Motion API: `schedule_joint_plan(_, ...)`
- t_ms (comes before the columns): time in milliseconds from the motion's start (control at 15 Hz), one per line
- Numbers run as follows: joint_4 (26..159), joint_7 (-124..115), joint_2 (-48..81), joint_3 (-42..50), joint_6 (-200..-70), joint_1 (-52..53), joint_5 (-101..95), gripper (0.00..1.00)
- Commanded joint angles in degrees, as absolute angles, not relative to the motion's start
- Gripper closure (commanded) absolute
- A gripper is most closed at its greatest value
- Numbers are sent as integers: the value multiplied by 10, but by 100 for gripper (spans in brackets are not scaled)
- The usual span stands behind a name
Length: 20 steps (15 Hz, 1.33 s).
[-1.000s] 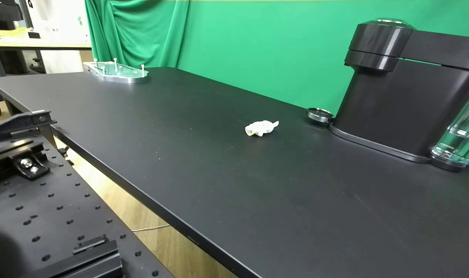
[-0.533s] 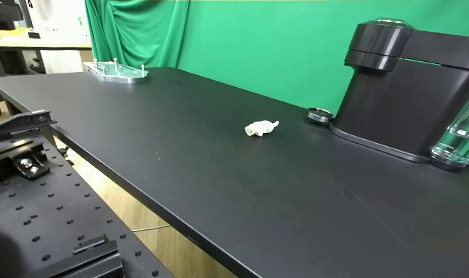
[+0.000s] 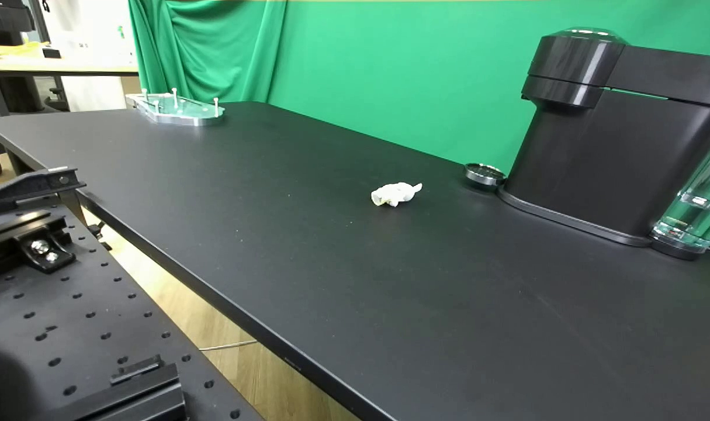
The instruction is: Move the white toy to the left
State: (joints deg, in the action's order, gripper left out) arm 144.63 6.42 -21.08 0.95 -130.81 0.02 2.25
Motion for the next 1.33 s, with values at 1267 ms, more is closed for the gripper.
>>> schedule_joint_plan(1267, 1179, 42, 222, 38, -1316, -41, 12, 0)
